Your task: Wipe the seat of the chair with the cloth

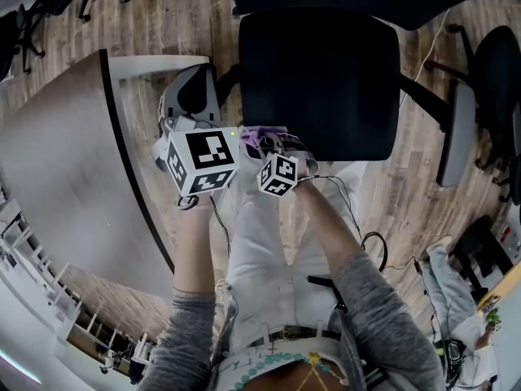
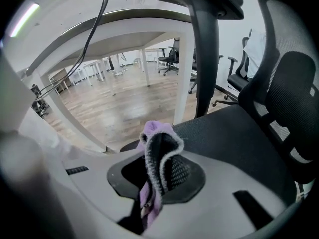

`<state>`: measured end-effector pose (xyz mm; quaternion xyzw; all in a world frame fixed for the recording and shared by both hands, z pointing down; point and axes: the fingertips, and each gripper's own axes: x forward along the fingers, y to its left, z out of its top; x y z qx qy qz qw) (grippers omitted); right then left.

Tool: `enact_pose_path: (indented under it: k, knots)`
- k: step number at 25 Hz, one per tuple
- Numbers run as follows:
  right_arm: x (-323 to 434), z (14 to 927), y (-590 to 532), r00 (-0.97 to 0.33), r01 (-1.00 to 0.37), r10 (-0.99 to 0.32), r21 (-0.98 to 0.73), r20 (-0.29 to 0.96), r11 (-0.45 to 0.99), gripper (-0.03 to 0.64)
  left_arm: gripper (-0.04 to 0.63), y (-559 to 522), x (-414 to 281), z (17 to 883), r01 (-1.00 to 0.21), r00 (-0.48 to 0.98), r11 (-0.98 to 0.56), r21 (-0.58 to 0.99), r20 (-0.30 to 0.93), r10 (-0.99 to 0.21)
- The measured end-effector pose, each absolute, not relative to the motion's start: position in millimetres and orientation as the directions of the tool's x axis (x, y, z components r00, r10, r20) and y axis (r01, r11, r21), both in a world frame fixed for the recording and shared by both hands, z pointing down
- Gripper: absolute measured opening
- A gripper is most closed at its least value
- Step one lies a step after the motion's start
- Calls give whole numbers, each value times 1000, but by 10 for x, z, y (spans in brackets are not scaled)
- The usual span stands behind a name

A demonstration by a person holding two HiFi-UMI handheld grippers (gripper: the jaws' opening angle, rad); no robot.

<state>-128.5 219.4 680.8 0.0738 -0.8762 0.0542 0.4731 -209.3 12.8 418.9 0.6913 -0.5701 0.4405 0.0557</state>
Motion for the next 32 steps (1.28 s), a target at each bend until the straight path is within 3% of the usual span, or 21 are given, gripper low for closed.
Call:
enact_pose_path:
  k: [32]
  knots:
    - [-715,6941,2116,-486,-189,-53,-46,872,981,52,-2,112,-2097,4200,-816,-61,-349,-461,668,-741]
